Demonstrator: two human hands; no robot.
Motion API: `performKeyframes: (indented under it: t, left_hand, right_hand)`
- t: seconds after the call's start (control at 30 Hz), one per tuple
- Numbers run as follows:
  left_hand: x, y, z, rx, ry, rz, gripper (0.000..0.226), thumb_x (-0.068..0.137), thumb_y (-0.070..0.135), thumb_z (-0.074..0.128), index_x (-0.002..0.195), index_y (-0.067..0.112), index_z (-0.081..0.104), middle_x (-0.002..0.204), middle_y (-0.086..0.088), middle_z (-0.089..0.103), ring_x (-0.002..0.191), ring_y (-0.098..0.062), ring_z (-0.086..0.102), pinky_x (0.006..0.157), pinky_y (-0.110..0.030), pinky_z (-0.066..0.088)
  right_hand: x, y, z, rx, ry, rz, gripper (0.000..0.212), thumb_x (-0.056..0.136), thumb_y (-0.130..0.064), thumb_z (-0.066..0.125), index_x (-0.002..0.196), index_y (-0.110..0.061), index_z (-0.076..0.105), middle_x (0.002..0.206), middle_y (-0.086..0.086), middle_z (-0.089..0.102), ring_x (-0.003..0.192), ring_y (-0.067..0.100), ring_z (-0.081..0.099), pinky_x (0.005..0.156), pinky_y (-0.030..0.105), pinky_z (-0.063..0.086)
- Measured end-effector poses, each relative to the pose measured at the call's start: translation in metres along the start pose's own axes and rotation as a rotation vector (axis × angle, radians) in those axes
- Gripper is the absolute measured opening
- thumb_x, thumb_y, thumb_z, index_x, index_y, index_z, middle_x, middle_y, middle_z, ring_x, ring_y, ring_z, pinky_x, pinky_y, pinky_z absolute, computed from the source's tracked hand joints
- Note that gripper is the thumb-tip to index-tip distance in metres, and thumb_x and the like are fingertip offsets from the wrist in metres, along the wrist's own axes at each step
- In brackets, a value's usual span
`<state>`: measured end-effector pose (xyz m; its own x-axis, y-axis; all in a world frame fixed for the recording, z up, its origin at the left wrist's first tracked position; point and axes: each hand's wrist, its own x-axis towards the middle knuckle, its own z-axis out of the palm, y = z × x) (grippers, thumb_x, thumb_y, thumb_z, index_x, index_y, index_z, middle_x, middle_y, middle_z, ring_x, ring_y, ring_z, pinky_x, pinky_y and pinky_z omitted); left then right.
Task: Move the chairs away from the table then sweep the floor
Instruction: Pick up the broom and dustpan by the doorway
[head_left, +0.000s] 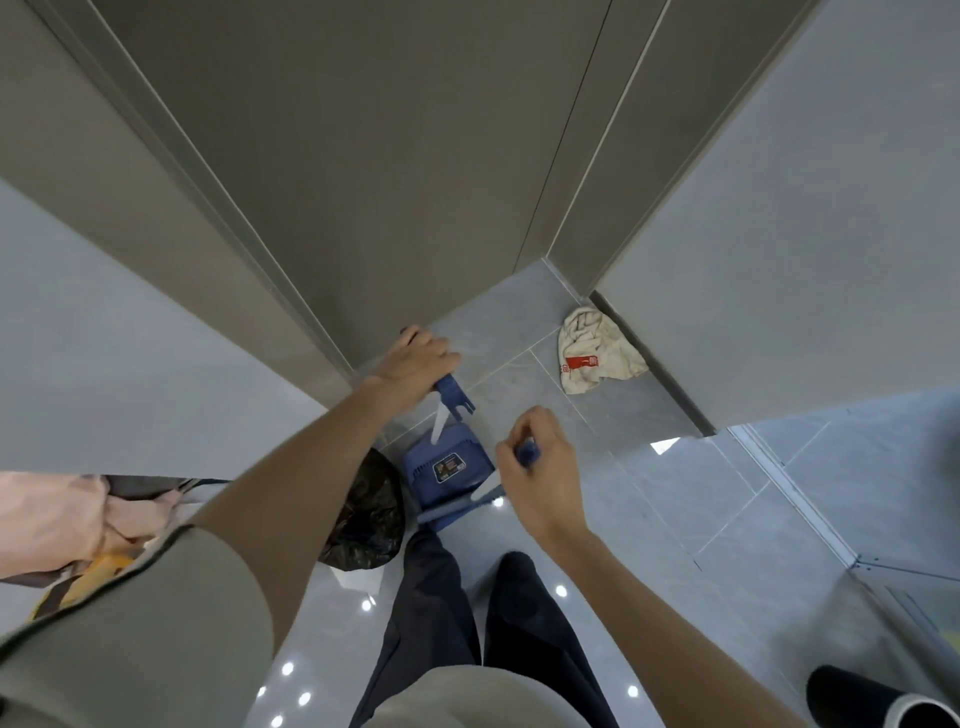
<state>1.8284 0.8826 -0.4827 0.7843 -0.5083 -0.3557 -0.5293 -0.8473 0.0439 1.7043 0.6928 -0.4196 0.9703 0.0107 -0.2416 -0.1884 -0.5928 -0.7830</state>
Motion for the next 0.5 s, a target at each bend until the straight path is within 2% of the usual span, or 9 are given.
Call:
performKeyframes:
  t: [0.07, 0.1, 0.17, 0.23, 0.3, 0.37, 0.43, 0.5]
  left_hand:
    - [0.008, 0.014, -0.009, 0.026, -0.076, -0.029, 0.02, 0.09, 0.014, 0.053, 0.11, 0.017, 0.053, 0.116, -0.001, 0.055, 0.116, -0.023, 0.045, 0.105, -0.035, 0.025]
    - [0.008, 0.017, -0.013, 0.058, -0.163, -0.029, 0.019, 0.09, 0.015, 0.053, 0.108, 0.018, 0.055, 0.115, -0.001, 0.058, 0.115, -0.023, 0.047, 0.103, -0.036, 0.027]
    - [0.003, 0.017, -0.02, 0.123, -0.271, -0.024, 0.016, 0.085, 0.015, 0.055, 0.1, 0.019, 0.06, 0.107, -0.002, 0.063, 0.107, -0.023, 0.055, 0.096, -0.034, 0.036]
    - [-0.008, 0.024, -0.019, 0.123, -0.264, -0.024, 0.012, 0.079, 0.014, 0.056, 0.085, 0.021, 0.063, 0.091, -0.002, 0.064, 0.089, -0.022, 0.058, 0.086, -0.032, 0.044]
    - [-0.018, 0.034, -0.019, 0.099, -0.273, -0.03, 0.011, 0.075, 0.013, 0.057, 0.073, 0.023, 0.059, 0.075, 0.002, 0.056, 0.074, -0.019, 0.052, 0.074, -0.029, 0.042]
    - [-0.025, 0.041, -0.021, 0.096, -0.264, -0.041, 0.013, 0.074, 0.012, 0.058, 0.068, 0.023, 0.055, 0.064, 0.006, 0.045, 0.07, -0.018, 0.047, 0.068, -0.028, 0.034]
    - [-0.031, 0.047, -0.023, 0.081, -0.248, -0.07, 0.018, 0.072, 0.009, 0.057, 0.061, 0.022, 0.051, 0.06, 0.008, 0.038, 0.066, -0.016, 0.047, 0.06, -0.025, 0.029]
    - [-0.04, 0.055, -0.019, 0.056, -0.254, -0.123, 0.028, 0.074, 0.006, 0.054, 0.054, 0.021, 0.042, 0.06, 0.008, 0.038, 0.059, -0.013, 0.042, 0.054, -0.023, 0.022]
  right_hand:
    - [0.017, -0.007, -0.008, -0.266, 0.017, -0.051, 0.016, 0.089, -0.029, 0.051, 0.084, -0.015, 0.049, 0.088, 0.0, 0.053, 0.08, 0.018, 0.052, 0.067, 0.039, 0.051]
    - [0.024, -0.008, -0.014, -0.353, -0.033, -0.007, 0.025, 0.092, -0.038, 0.046, 0.085, -0.015, 0.052, 0.086, 0.0, 0.06, 0.079, 0.019, 0.057, 0.067, 0.037, 0.052]
    - [0.033, -0.007, -0.025, -0.327, -0.176, 0.204, 0.043, 0.092, -0.052, 0.04, 0.085, -0.014, 0.06, 0.08, 0.003, 0.07, 0.073, 0.021, 0.065, 0.071, 0.036, 0.054]
    - [0.037, -0.002, -0.034, -0.229, -0.3, 0.328, 0.04, 0.088, -0.052, 0.05, 0.083, -0.015, 0.065, 0.075, 0.003, 0.071, 0.068, 0.017, 0.065, 0.07, 0.033, 0.055]
    - [0.037, -0.002, -0.044, -0.053, -0.457, 0.44, 0.008, 0.086, -0.027, 0.064, 0.081, -0.02, 0.064, 0.075, 0.0, 0.069, 0.066, 0.013, 0.062, 0.064, 0.026, 0.053]
    - [0.033, -0.007, -0.052, 0.15, -0.633, 0.605, 0.019, 0.089, -0.004, 0.058, 0.088, -0.023, 0.062, 0.084, 0.0, 0.069, 0.075, 0.013, 0.063, 0.066, 0.023, 0.049]
    - [0.029, -0.008, -0.058, 0.346, -0.763, 0.79, 0.022, 0.097, -0.008, 0.041, 0.097, -0.019, 0.061, 0.096, 0.007, 0.07, 0.086, 0.019, 0.064, 0.073, 0.028, 0.05]
    - [0.025, -0.003, -0.06, 0.513, -0.793, 0.953, 0.025, 0.096, -0.017, 0.037, 0.092, -0.014, 0.061, 0.105, 0.015, 0.067, 0.094, 0.027, 0.063, 0.081, 0.036, 0.053]
